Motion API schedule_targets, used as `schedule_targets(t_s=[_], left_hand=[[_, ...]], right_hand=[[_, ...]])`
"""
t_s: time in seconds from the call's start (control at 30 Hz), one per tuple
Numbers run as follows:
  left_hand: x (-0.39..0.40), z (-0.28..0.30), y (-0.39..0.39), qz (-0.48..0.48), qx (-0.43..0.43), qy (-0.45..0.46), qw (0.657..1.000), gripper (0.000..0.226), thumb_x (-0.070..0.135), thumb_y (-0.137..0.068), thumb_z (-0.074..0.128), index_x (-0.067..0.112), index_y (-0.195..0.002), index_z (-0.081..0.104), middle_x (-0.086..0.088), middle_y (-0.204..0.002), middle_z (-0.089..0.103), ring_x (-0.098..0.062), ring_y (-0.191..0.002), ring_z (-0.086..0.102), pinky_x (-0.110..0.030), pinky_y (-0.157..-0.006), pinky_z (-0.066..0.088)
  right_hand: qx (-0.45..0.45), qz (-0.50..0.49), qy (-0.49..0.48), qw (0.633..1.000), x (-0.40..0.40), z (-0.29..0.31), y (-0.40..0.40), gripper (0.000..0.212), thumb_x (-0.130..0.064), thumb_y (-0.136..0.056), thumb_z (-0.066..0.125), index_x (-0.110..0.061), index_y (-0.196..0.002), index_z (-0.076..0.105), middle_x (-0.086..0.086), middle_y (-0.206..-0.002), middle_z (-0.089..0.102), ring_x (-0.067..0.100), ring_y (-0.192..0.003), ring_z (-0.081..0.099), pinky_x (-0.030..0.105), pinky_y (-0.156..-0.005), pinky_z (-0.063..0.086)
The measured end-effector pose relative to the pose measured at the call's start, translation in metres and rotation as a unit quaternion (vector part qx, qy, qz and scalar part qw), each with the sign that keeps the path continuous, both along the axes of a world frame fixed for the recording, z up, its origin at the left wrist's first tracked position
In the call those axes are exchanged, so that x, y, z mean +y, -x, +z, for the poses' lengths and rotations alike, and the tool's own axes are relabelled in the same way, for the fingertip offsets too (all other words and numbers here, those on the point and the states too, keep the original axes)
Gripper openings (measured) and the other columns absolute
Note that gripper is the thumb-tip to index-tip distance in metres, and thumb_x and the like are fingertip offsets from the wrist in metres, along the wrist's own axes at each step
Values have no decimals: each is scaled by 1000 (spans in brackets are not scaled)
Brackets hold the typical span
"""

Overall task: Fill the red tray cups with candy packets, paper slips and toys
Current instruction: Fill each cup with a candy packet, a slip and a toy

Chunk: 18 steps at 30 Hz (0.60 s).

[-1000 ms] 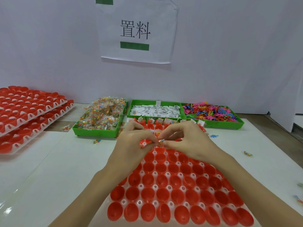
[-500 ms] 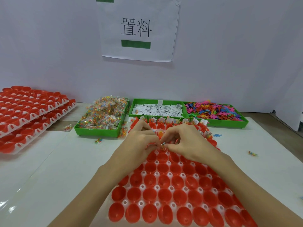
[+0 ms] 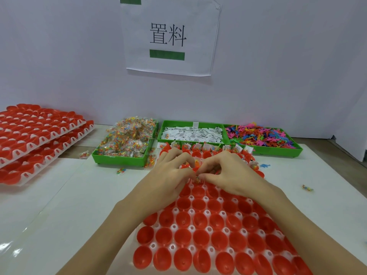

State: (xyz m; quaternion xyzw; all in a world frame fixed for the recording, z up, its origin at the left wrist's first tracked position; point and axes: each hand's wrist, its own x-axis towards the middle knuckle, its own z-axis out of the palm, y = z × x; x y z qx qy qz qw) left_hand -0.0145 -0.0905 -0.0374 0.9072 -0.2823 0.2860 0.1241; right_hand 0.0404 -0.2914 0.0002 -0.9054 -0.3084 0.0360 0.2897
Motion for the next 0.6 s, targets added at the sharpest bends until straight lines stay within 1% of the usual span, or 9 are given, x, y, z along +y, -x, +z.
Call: schedule_targets(t_s=[0.1, 0.17, 0.23, 0.3, 0.37, 0.47, 0.53, 0.6], left_hand=[[-1, 1, 1, 5, -1, -7, 1000, 20, 0, -83, 73, 18, -91, 75, 1, -117, 65, -29, -110, 55, -43, -88, 42], [-1, 0, 1, 7, -4, -15, 1000, 20, 0, -83, 69, 18, -90, 75, 1, -119, 65, -29, -112, 55, -43, -89, 42], [-1, -1, 2, 11, -8, -21, 1000, 21, 4, -86, 58, 18, -91, 74, 1, -122, 64, -28, -114, 54, -41, -91, 39], [0, -1, 3, 15, -12, -20, 1000, 29, 11, -88, 45, 19, -91, 73, 1, -123, 63, -25, -116, 52, -34, -92, 34], [1, 0, 4, 21, -6, -9, 1000, 29, 11, -88, 47, 21, -92, 74, 3, -122, 63, -25, -115, 53, -32, -91, 31], [2, 4, 3, 34, -6, 17, 999, 28, 0, -86, 56, 21, -94, 74, 4, -115, 64, -23, -108, 53, -28, -88, 27], [7, 9, 3, 55, -20, 40, 998, 28, -5, -87, 61, 17, -96, 74, 4, -109, 65, -23, -104, 55, -31, -87, 34], [16, 13, 2, 95, -47, 55, 993, 22, -6, -89, 65, 11, -99, 75, -2, -105, 66, -25, -99, 59, -39, -85, 45]], right_hand=[[0, -6, -7, 1000, 1, 0, 2, 12, -18, -89, 77, -29, -92, 81, -16, -79, 74, -7, -75, 65, 7, -65, 46], [10, -27, -11, 1000, 4, -3, 4, 16, -12, -84, 77, -28, -87, 79, -12, -73, 73, -5, -64, 63, 9, -59, 45], [30, -56, -21, 998, 8, -6, 5, 19, -7, -79, 77, -26, -83, 76, -8, -68, 71, -6, -52, 58, 8, -50, 42], [42, -75, -30, 996, 10, -7, 5, 21, -5, -78, 76, -26, -81, 75, -7, -65, 69, -7, -48, 56, 7, -46, 40], [44, -69, -32, 996, 9, -6, 4, 19, -7, -81, 78, -26, -81, 77, -7, -66, 70, -6, -48, 56, 8, -47, 40], [57, -44, -45, 996, 2, -2, 2, 6, -22, -83, 83, -27, -85, 82, -5, -67, 71, -2, -52, 54, 13, -54, 42], [71, -40, -68, 994, -2, 1, 2, 3, -26, -83, 84, -26, -85, 83, -6, -68, 71, 1, -55, 54, 18, -57, 46], [74, -50, -93, 992, -6, 6, 4, 2, -28, -85, 82, -27, -86, 83, -9, -77, 76, 4, -62, 62, 21, -64, 54]])
